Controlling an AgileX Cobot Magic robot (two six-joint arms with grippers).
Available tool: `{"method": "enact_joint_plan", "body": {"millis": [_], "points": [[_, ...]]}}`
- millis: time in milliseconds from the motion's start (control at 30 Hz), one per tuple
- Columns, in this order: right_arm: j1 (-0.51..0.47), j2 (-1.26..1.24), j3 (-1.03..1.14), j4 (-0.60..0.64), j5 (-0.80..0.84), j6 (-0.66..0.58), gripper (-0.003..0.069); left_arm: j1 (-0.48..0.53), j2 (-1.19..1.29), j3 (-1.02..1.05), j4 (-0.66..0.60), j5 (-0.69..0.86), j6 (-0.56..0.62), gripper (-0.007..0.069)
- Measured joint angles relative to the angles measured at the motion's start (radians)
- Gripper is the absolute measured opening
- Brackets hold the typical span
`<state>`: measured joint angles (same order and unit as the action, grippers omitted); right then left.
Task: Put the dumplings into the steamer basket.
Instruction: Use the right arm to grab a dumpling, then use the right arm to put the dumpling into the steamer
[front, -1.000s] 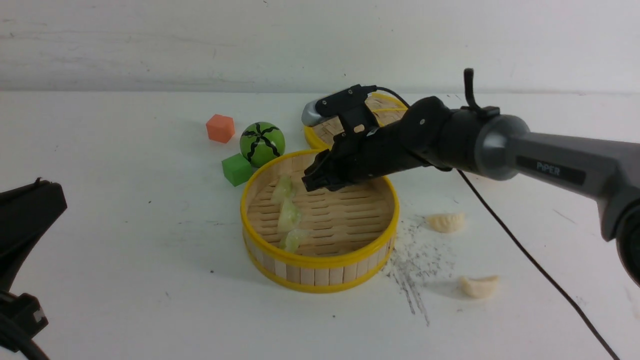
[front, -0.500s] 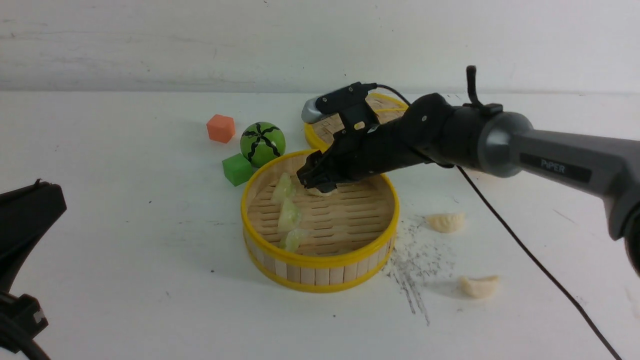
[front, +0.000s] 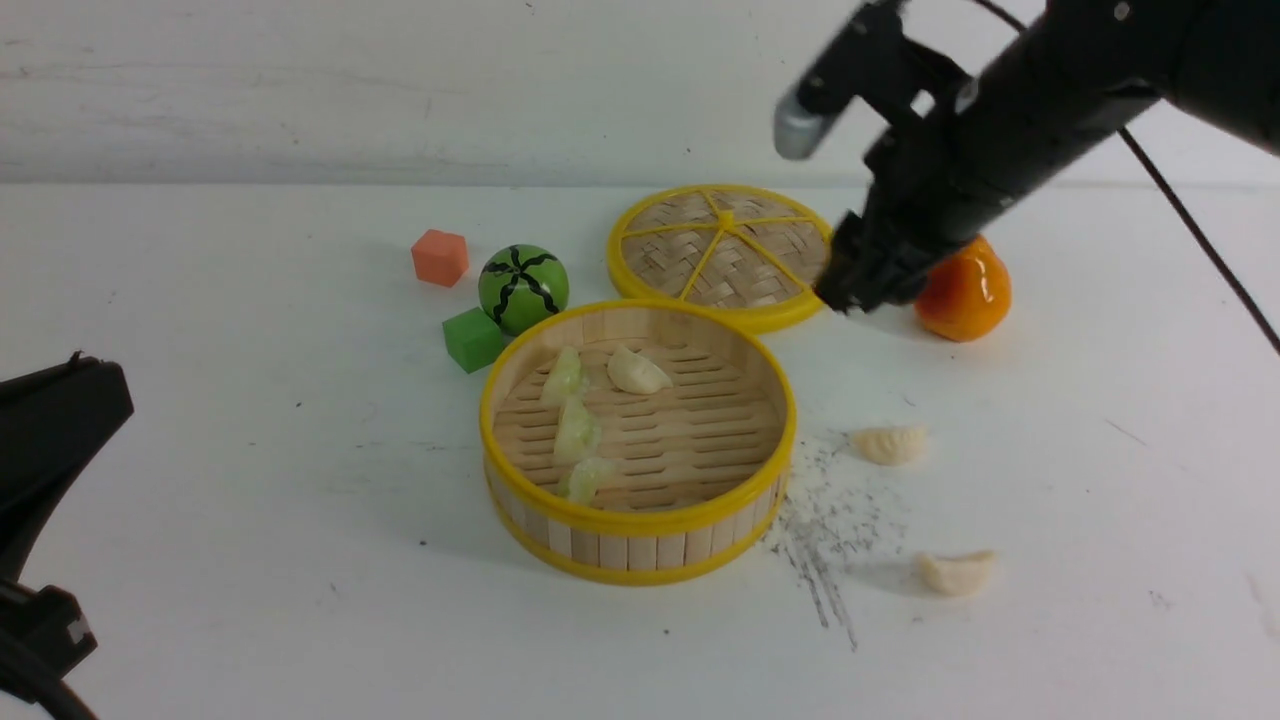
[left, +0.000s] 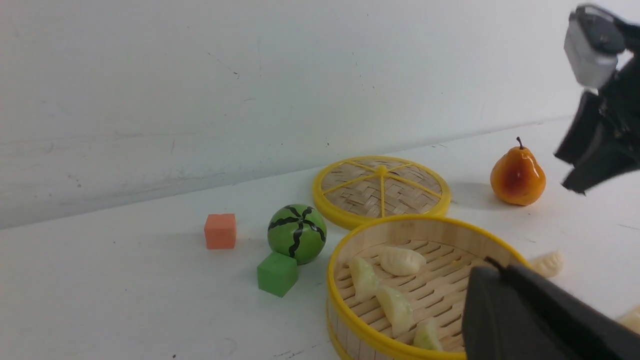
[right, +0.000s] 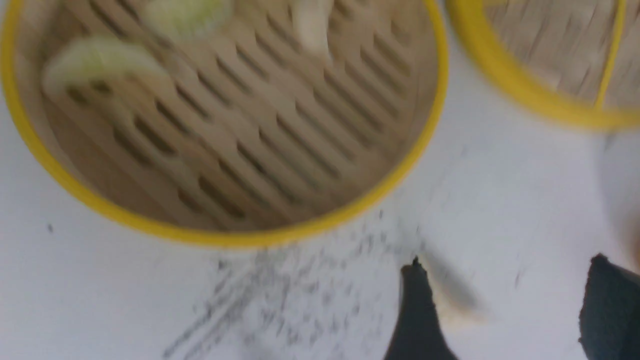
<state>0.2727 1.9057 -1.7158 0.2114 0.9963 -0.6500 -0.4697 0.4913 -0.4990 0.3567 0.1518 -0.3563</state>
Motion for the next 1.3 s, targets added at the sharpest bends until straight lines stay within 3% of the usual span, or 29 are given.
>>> {"method": "enact_joint_plan", "body": {"millis": [167,433,667,700,767,800,833,933,1200,1300], "points": [[-0.026,0.100,0.032,-0.017,-0.004,-0.007,0.0405,0.000,0.000,0.000,-0.007,-0.006,0.000,-0.0013],[-0.014,0.239,0.036,-0.022,-0.170,-0.125,0.0403,0.000,0.000,0.000,-0.011,-0.002,0.000,-0.0013],[-0.020,0.282,0.029,-0.050,-0.168,-0.127,0.0382,0.000,0.000,0.000,-0.011,0.001,0.000,-0.0013],[-0.020,0.283,0.027,-0.050,-0.163,-0.123,0.0372,0.000,0.000,0.000,-0.011,0.001,0.000,-0.0012],[-0.020,0.283,0.026,-0.048,-0.141,-0.095,0.0282,0.000,0.000,0.000,-0.011,0.001,0.000,-0.0012],[-0.020,0.283,0.026,-0.048,-0.141,-0.095,0.0282,0.000,0.000,0.000,-0.011,0.001,0.000,-0.0012],[-0.019,0.283,0.024,-0.051,-0.124,-0.077,0.0215,0.000,0.000,0.000,-0.011,0.001,0.000,-0.0012],[-0.019,0.279,0.021,-0.058,-0.088,-0.056,0.0135,0.000,0.000,0.000,-0.011,0.001,0.000,-0.0012],[-0.020,0.255,-0.115,-0.070,0.071,0.024,0.0139,0.000,0.000,0.000,-0.011,0.001,0.000,-0.0008],[-0.020,0.236,-0.234,0.041,0.091,0.087,0.0139,0.000,0.000,0.000,-0.011,0.000,0.000,-0.0005]]}}
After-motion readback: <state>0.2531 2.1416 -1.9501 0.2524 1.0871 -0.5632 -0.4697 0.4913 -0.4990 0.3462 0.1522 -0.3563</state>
